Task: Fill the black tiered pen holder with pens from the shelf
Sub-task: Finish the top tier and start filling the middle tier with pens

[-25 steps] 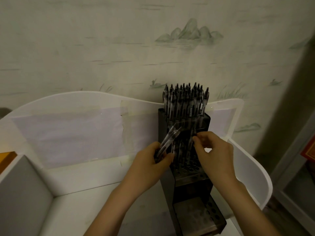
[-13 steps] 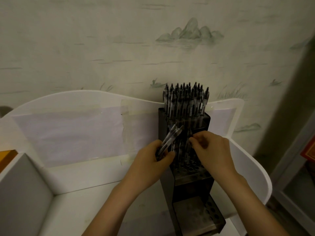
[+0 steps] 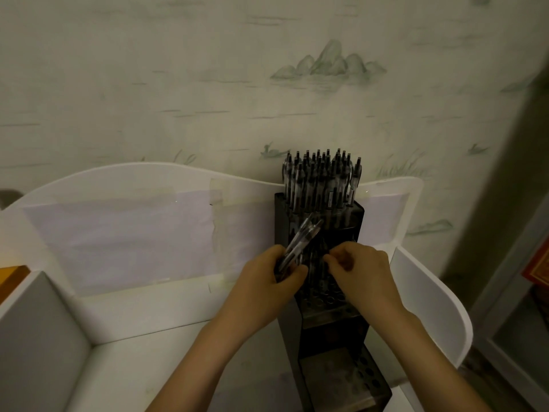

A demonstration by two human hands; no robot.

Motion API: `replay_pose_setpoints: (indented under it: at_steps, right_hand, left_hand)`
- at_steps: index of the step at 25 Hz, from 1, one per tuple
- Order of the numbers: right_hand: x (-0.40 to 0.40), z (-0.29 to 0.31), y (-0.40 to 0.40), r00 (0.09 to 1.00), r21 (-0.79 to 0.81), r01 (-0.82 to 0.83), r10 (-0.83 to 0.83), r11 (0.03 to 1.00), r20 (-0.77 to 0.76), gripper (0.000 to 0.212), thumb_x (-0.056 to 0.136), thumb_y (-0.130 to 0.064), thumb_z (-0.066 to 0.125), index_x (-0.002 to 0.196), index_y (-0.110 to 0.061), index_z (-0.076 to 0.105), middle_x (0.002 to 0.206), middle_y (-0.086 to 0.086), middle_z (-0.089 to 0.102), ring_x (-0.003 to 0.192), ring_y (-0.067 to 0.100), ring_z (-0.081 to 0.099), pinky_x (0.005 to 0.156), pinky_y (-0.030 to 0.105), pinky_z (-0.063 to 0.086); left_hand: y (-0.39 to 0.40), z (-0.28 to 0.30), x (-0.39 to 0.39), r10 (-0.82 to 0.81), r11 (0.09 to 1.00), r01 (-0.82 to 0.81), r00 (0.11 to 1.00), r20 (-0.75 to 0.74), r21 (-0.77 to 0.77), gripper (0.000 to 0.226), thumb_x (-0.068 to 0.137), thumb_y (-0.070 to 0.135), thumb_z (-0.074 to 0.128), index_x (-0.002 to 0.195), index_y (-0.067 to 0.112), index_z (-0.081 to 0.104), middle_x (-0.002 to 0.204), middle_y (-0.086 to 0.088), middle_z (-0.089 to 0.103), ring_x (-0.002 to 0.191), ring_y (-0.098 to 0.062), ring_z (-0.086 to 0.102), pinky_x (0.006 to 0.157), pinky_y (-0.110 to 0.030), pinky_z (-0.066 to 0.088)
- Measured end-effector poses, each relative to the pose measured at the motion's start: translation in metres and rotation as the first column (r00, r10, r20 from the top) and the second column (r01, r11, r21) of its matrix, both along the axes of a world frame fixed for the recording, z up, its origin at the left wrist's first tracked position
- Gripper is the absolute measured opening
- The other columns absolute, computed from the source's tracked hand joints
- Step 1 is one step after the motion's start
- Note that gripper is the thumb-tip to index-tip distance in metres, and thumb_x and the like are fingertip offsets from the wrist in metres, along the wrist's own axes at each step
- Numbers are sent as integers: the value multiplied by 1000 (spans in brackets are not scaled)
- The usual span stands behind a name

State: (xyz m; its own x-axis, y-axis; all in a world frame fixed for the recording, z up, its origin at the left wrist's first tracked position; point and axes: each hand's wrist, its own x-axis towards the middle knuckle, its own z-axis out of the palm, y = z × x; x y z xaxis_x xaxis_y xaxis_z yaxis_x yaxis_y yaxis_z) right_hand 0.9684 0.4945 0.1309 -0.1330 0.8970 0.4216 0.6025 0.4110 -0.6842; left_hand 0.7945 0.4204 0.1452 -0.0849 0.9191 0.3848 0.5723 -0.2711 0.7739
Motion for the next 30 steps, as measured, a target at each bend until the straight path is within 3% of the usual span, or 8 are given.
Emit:
replay_pose_setpoints:
  at_steps: [7, 10, 12, 14, 18, 22, 25, 30]
  right_hand:
    - [7, -4, -2, 1000, -50, 11, -10, 999, 17, 14, 86, -24, 73, 98, -15, 75, 87, -2, 72, 71, 1, 60, 59, -3, 39]
    - [8, 3, -11, 999, -24, 11, -11, 1000, -32, 27, 85, -28, 75, 110, -18, 72, 90, -8, 71, 74, -4, 60, 64, -4, 39]
    - [9, 12, -20, 987, 68, 11, 0, 998, -162, 17, 84, -26, 75, 101, -26, 72, 80, -19, 69, 74, -6, 63, 66, -3, 41]
    - [8, 24, -30, 949, 101, -55, 84, 993, -305, 3, 83, -31, 73, 87, -30, 74, 73, -19, 70, 72, -4, 66, 66, 4, 48]
    - [-1, 40, -41, 825, -29, -310, 254, 950, -505, 24, 72, -49, 70, 83, -29, 75, 78, -9, 75, 71, 11, 72, 66, 22, 58]
    - [-1, 36, -38, 776, -143, -359, 210, 922, -594, 29, 69, -40, 74, 88, -19, 77, 81, -3, 77, 74, 14, 73, 63, 18, 55]
    - [3, 36, -36, 757, -182, -359, 172, 915, -631, 20, 75, -30, 75, 90, -17, 77, 83, 1, 77, 75, 18, 73, 67, 22, 57]
    - [25, 55, -28, 568, -126, -298, 70, 946, -820, 15, 78, -13, 72, 91, -6, 75, 83, 12, 76, 73, 22, 73, 68, 25, 59]
  left_hand:
    - [0, 0, 3, -1, 1000, 1, 1000, 10, -13, 28, 88, 32, 64, 74, 12, 50, 56, 15, 46, 49, -1, 40, 49, -13, 35]
    - [0, -1, 5, -12, 1000, 12, 1000, 5, -18, 27, 90, 30, 64, 73, 15, 49, 57, 17, 48, 49, -1, 41, 49, -12, 34]
    - [1, -3, 6, -7, 1000, 7, 1000, -3, -24, 25, 90, 30, 63, 74, 16, 49, 58, 17, 48, 49, -1, 41, 48, -12, 34]
    - [2, -4, 7, -1, 1000, 0, 1000, -20, -29, 23, 90, 29, 63, 73, 21, 49, 58, 18, 51, 49, 0, 44, 47, -11, 34]
    - [4, -5, 13, -9, 999, 7, 999, -38, -42, 18, 90, 28, 63, 77, 25, 52, 61, 17, 57, 50, 2, 50, 47, -10, 36]
    - [4, -7, 16, -16, 999, 13, 998, -60, -50, 12, 91, 33, 61, 85, 24, 55, 64, 4, 59, 54, -3, 54, 49, -18, 41]
    - [4, -6, 17, -17, 999, 16, 998, -55, -35, 12, 91, 30, 62, 85, 21, 56, 62, 4, 57, 52, -2, 52, 47, -15, 38]
    - [2, -5, 9, 7, 1000, -8, 999, -34, -28, 20, 90, 28, 64, 78, 18, 52, 55, 11, 50, 48, 0, 44, 46, -13, 33]
